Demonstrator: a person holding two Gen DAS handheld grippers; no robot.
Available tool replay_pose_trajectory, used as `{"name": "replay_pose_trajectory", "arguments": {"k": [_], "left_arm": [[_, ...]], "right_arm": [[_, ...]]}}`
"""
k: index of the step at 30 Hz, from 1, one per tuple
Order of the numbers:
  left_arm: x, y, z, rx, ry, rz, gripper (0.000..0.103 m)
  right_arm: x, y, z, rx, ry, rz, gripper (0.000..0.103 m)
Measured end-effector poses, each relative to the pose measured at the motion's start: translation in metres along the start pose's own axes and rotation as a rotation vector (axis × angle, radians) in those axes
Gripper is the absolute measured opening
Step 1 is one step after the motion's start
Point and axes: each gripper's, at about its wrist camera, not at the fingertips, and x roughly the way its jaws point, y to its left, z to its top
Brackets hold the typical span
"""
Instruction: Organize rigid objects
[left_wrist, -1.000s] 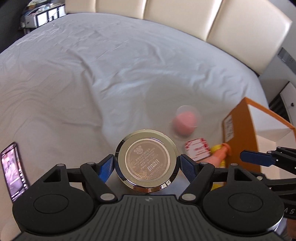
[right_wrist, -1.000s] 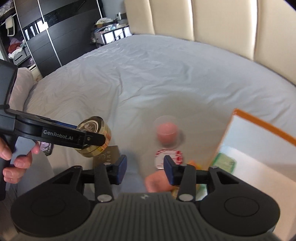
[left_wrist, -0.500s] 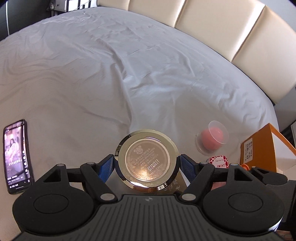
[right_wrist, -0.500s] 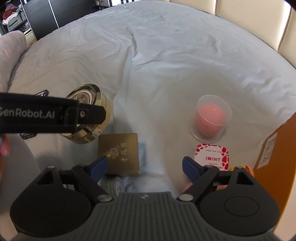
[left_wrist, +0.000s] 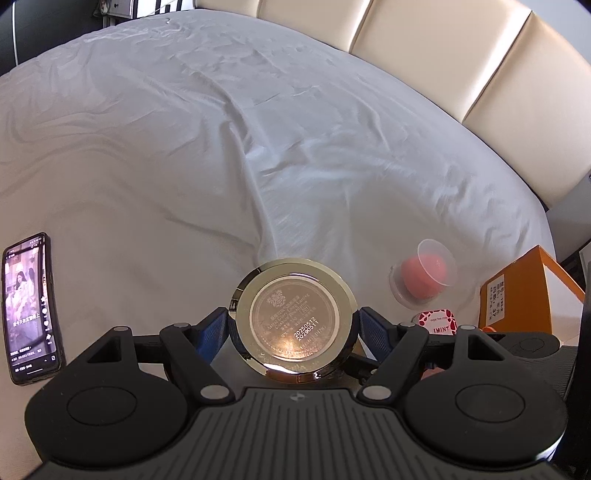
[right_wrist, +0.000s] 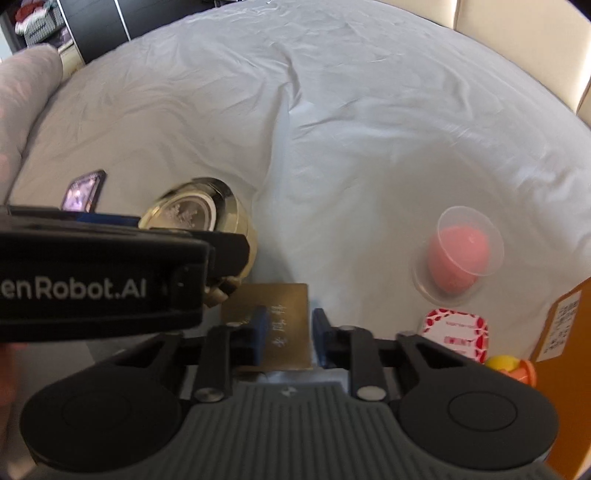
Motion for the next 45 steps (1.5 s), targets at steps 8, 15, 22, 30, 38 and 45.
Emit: {"name": "replay_pose_trajectory", "arguments": {"k": [8,15,22,30,38,45], "left_arm": [[-0.004,-0.002,-0.004,0.001,-0.020,0.007,0.088],[-0.003,0.000,-0.002,-0.011,-0.015,0.004,0.088],[-0.002,0.004,-0.001,-0.020,-0.007,-0.013,0.088],[-0.002,0.007,0.000,-0.021,0.000,-0.030,0.088],[0.003,0.006,0.003,-0.025,0.013,-0.048,0.088],[0.005,0.009,0.002,-0.035,0.015,-0.049,0.088]], "right_arm": [[0.004,-0.010,-0.009,0.085,0.023,0.030,0.079],[0.013,0.004,-0.006,0.011,0.003,0.012,0.081],[0.006,-0.003,-0.005,0.029,-0.026,-0.009,0.081],[0.022,-0.010,-0.021,0.036,-0.045,0.120,0.083],[0.014,-0.025,-0.044,0.107,-0.176,0.167,0.071],[0.007,-0.016,-0.031,0.074,-0.188,0.144,0.058]]}}
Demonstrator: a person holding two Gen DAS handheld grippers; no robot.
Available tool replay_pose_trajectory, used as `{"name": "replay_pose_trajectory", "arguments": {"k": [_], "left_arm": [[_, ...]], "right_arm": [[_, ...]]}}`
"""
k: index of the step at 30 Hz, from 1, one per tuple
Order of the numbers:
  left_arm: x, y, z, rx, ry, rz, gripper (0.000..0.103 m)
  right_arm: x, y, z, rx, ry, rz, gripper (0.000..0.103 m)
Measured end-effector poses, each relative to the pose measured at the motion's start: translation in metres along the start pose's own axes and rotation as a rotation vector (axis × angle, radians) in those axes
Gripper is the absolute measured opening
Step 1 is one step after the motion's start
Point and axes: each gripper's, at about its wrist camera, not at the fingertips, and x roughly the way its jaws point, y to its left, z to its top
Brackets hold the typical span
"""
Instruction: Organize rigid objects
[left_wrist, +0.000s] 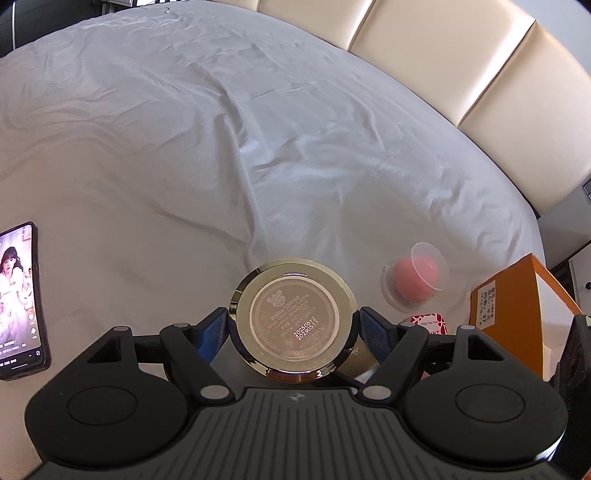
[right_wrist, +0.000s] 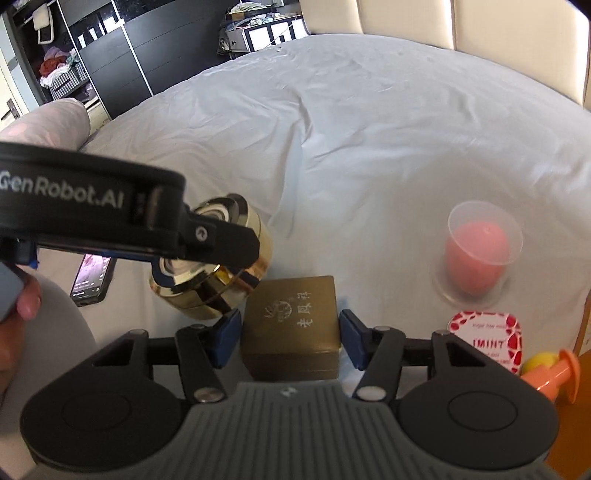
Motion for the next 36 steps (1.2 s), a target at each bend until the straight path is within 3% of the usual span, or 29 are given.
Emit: {"name": "replay_pose_trajectory", "arguments": {"k": [6,14,22,28,29,30,31,33,36], "left_arm": [[-0.002,0.001,0.000,-0.007,-0.017,-0.020,0.088],[-0.026,-0.016,-0.001,0.067,-0.056,-0.115,0.088],[-0.060,-0.100,-0.013,0.319,-0.081,-0.302,0.088],[-0.056,-0.177,-0.028,0.518,-0.030,-0.393,0.088],[-0.053,-0.189,-0.031,0.546,-0.017,-0.398,0.088],[-0.048,-0.201,-0.033,0.571,0.001,-0.401,0.088],[-0.043,-0.213,-0.036,0.590,0.024,-0.399,0.088],[-0.031,-0.236,-0.041,0.630,0.066,-0.384,0.088],[-0.011,-0.260,-0.050,0.674,0.117,-0.335,0.088]], "right_arm": [[-0.024,-0.005,0.004,0.003,-0.015,-0.015,0.058],[-0.115,-0.025,-0.005,0.076,-0.142,-0.029,0.058],[-0.202,-0.071,-0.021,0.206,-0.246,-0.114,0.058],[-0.246,-0.110,-0.047,0.282,-0.257,-0.244,0.058],[-0.251,-0.116,-0.052,0.291,-0.255,-0.265,0.054],[-0.256,-0.121,-0.057,0.297,-0.255,-0.289,0.017],[-0.260,-0.127,-0.061,0.300,-0.247,-0.314,0.003],[-0.269,-0.145,-0.069,0.344,-0.242,-0.332,0.010],[-0.275,-0.163,-0.080,0.374,-0.211,-0.362,0.006]]}}
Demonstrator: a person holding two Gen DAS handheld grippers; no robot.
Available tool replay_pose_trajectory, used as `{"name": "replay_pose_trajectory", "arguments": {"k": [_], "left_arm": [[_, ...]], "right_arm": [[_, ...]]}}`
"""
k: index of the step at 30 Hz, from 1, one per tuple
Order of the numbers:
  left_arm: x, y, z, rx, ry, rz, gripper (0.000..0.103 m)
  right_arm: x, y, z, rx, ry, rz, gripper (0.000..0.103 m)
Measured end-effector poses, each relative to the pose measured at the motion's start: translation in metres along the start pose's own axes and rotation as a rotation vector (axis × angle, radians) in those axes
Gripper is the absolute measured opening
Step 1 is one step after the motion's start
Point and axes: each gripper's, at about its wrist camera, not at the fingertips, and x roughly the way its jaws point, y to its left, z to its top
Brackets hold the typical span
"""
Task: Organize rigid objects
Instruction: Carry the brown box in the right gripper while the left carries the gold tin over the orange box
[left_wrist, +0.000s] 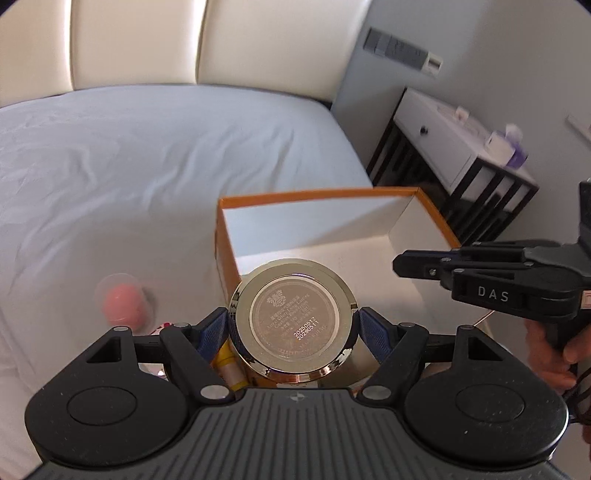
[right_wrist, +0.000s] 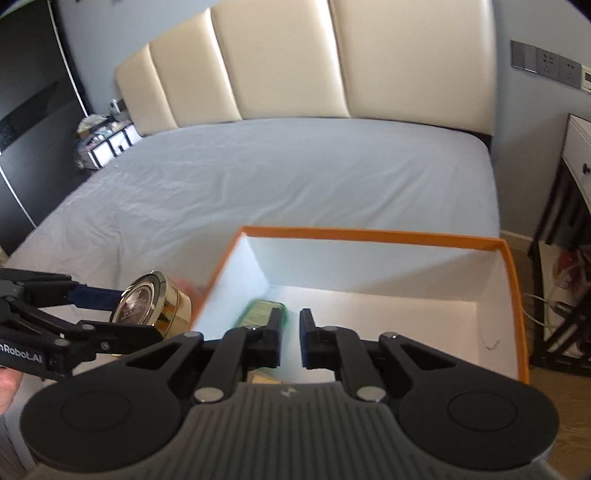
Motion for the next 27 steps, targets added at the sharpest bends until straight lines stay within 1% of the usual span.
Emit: {"name": "replay_pose_trajectory", "arguments": {"k": [2,3,5,7,8,10,13,15,18,20,22,27], "left_arm": [[0.013,-0.006,0.003,0.004,0.030,0.000,0.088],[0.018,-0.008,0.004,0.008,0.042,-0.005,0.088],[0.024,-0.009,0.005,0.020,0.066,-0.003,0.088],[0.026,-0.008,0.004,0.052,0.085,0.009,0.088],[0.028,-0.009,0.004,0.069,0.092,0.014,0.088],[0.030,-0.013,0.006,0.111,0.097,0.012,0.088],[0.035,-0.014,0.010,0.097,0.122,0.010,0.088],[0.039,-0.019,0.012,0.099,0.123,0.004,0.088],[0.049,-0.025,0.014,0.105,0.135,-0.037,0.088],[0.059,-0.028,0.014,0.100,0.158,-0.047,0.088],[0.070,-0.031,0.013,0.096,0.182,-0.047,0.088],[0.085,-0.035,0.008,0.106,0.243,-0.085,0.088]], "right_arm": [[0.006,-0.007,-0.004,-0.016,0.030,-0.033,0.006],[0.010,-0.009,-0.005,-0.023,0.049,-0.037,0.009],[0.018,-0.012,-0.008,-0.034,0.094,-0.023,0.011],[0.030,-0.013,-0.010,-0.052,0.146,-0.035,0.019],[0.037,-0.013,-0.010,-0.067,0.177,-0.047,0.029],[0.051,-0.014,-0.011,-0.081,0.230,-0.075,0.030],[0.066,-0.017,-0.011,-0.088,0.286,-0.092,0.030],[0.071,-0.019,-0.012,-0.085,0.298,-0.109,0.034],[0.070,-0.025,-0.011,-0.063,0.273,-0.147,0.035],[0.067,-0.031,-0.011,-0.061,0.265,-0.170,0.037],[0.063,-0.035,-0.011,-0.070,0.261,-0.189,0.037],[0.063,-0.039,-0.016,-0.131,0.275,-0.216,0.037]]}}
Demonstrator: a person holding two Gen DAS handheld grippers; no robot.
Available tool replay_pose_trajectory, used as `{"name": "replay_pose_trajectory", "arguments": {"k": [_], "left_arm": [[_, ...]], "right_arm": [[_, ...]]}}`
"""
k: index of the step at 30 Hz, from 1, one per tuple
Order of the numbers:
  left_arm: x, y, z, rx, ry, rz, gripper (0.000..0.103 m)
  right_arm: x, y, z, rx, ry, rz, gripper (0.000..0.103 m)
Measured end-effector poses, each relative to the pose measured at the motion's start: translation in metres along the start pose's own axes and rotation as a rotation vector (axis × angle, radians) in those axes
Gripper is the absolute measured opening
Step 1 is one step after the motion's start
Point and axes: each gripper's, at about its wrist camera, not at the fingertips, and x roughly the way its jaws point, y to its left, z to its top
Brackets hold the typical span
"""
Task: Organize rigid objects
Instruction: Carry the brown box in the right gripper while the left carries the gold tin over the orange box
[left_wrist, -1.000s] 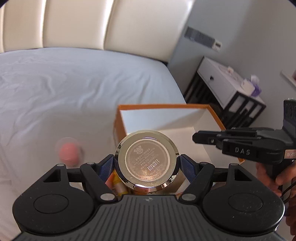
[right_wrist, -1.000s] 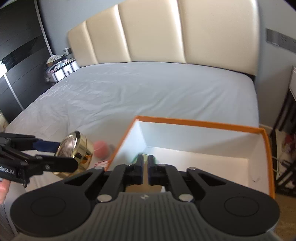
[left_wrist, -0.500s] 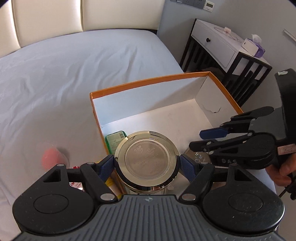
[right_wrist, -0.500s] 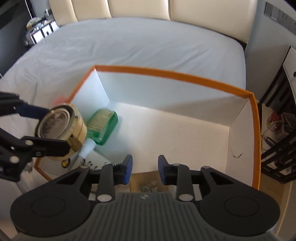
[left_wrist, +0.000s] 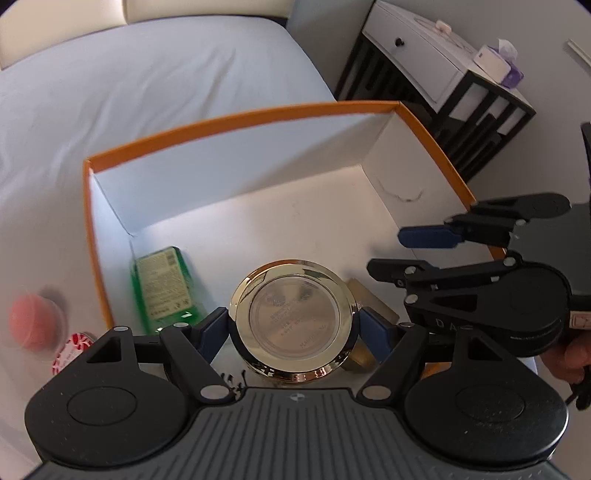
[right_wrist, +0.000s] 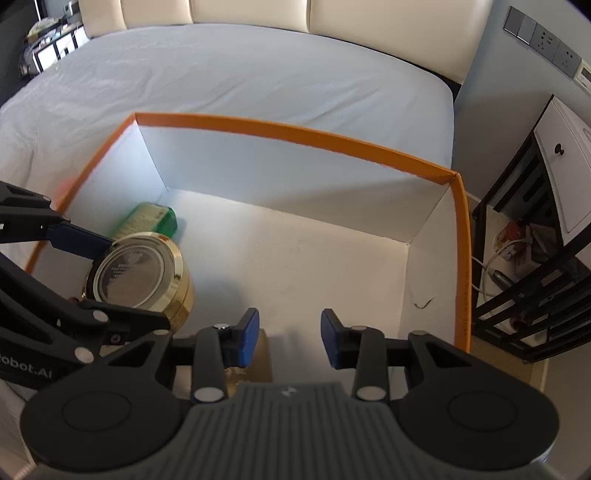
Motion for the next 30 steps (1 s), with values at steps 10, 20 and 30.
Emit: {"name": "replay_pose_trajectory", "arguments": {"k": [10,20,30], "left_arm": [[-0.013,0.009,-0.005,-0.040,-0.025,0.005,0.088],[-0.035,0.017,0.001,-0.050,-0.112,0.095,0.088],[-0.028,0.022,0.001,-0.083,-0.098,0.094,0.087]], "right_arm": [[0.023,0.006,0.004,-0.001,0.072,0.086,0.049],[0.046,-0.006,0.008,0.132,0.223,0.256,0.044],[0.039,0.048,0.013,-0.325,0.141,0.277,0.042]]}}
